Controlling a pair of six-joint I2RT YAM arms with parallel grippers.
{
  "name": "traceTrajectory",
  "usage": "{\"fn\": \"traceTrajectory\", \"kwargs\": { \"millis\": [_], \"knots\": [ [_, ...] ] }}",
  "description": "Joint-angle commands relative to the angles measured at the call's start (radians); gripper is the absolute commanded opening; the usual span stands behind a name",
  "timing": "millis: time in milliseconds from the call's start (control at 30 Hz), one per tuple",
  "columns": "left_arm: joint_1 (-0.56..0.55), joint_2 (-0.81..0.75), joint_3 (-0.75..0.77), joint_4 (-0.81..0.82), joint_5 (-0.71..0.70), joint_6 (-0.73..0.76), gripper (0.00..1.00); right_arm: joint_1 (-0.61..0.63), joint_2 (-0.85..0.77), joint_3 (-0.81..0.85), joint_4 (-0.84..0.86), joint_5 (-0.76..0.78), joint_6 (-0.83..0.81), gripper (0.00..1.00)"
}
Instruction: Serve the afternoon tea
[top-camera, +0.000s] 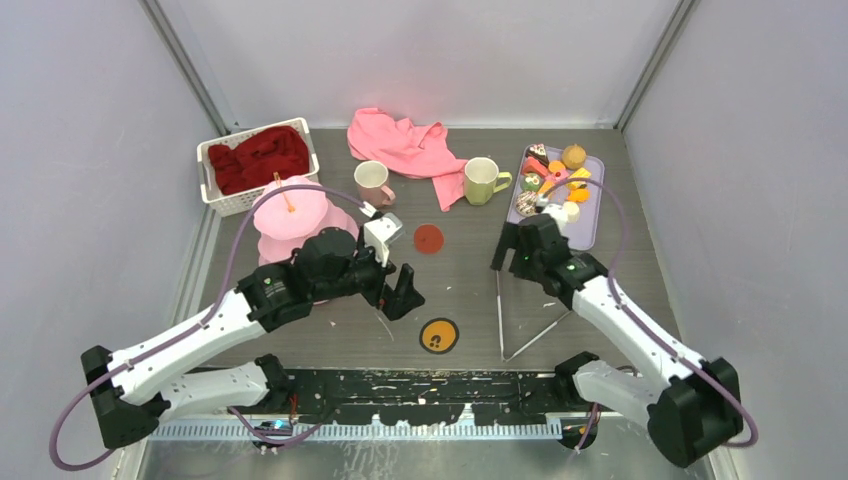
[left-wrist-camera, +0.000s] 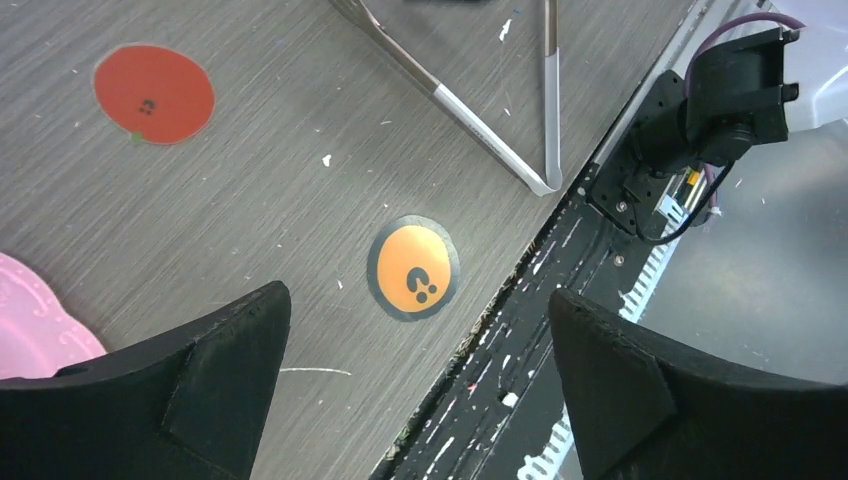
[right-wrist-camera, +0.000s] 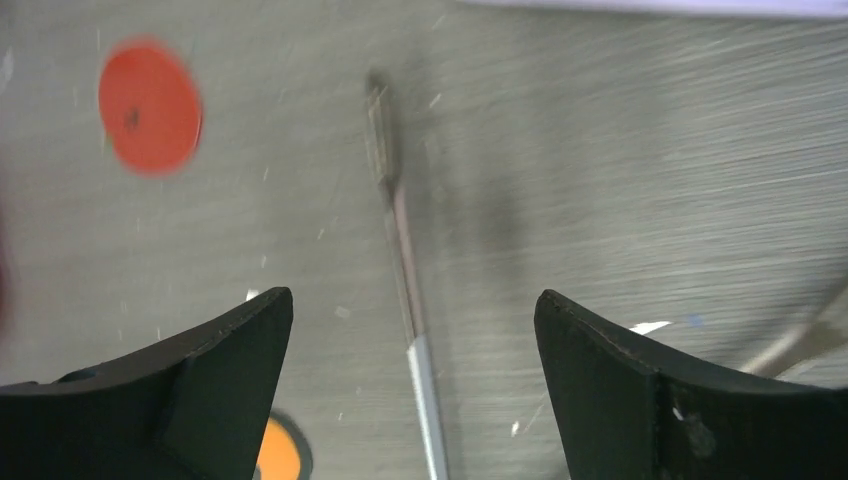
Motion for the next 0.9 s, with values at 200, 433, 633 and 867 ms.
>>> {"fn": "traceTrajectory", "kwargs": {
  "millis": [200,433,633,867],
  "knots": [
    [-0.017,0.023,-0.029,0.171,-0.031,-0.032,0.99,0.109,0.256,-0.050,0.146,-0.135,-0.016,0.76],
    [-0.016,0.026,-0.036,0.173,-0.060,-0.014,0.99,0.118,0.387,-0.047,0.212,-0.187,-0.075,0.51],
    [-0.016,0.021,-0.059,0.197,-0.082,-0.021,0.99,0.180,0.420,-0.017,0.270,-0.343,-0.166,0.42],
    [-0.018,-0.006,-0.081,0.216,-0.135,-0.019,0.99,0.327,0.456,0.087,0.163,-0.198,-0.276,0.56]
  ]
}}
